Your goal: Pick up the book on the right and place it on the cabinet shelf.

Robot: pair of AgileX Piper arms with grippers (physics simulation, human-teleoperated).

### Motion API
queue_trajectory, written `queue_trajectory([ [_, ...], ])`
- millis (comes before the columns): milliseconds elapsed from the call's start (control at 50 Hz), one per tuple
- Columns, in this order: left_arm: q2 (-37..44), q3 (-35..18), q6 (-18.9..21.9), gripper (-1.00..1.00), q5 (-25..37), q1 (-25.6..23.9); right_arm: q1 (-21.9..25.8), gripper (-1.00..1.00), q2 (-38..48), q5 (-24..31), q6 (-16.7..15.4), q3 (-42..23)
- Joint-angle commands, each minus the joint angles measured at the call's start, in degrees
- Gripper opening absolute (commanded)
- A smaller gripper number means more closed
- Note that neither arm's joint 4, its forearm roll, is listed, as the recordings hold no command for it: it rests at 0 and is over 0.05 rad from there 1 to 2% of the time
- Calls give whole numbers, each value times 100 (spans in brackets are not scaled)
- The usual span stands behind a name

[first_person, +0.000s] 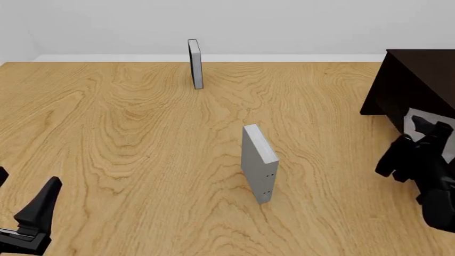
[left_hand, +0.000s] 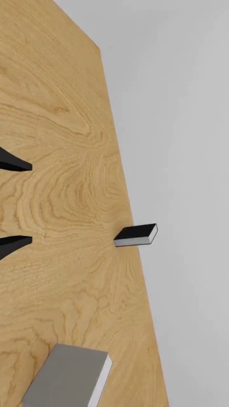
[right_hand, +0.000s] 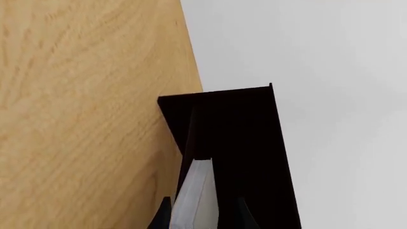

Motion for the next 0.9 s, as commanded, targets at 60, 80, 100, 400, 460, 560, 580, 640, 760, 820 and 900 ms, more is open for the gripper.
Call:
queue_trajectory([
  [60, 3, 0, 17, 100, 1, -4, -182, 100, -109, -49, 63, 136],
  [80, 3, 0, 21, 100, 0, -9, -197, 100, -118, -50, 69, 143],
  [100, 3, 0, 24, 100, 3, -10, -203, 100, -112, -50, 74, 154],
  [400, 11, 0, 48, 100, 6, 4, -344, 100, -250, -53, 160, 305],
  [460, 10, 0, 54, 100, 7, 4, -391, 100, -288, -54, 187, 342],
  [560, 14, 1, 62, 100, 6, 5, -462, 100, -328, -55, 204, 406],
  [580, 14, 0, 66, 100, 4, 1, -481, 100, -347, -56, 215, 424],
  [640, 14, 1, 58, 100, 6, 5, -517, 100, -375, -56, 222, 454],
  [760, 15, 1, 65, 100, 3, 3, -587, 100, -377, -56, 246, 486],
  [820, 15, 1, 70, 100, 4, 1, -605, 100, -380, -57, 252, 502],
  [900, 13, 1, 66, 100, 4, 2, -649, 100, -384, -57, 265, 515],
])
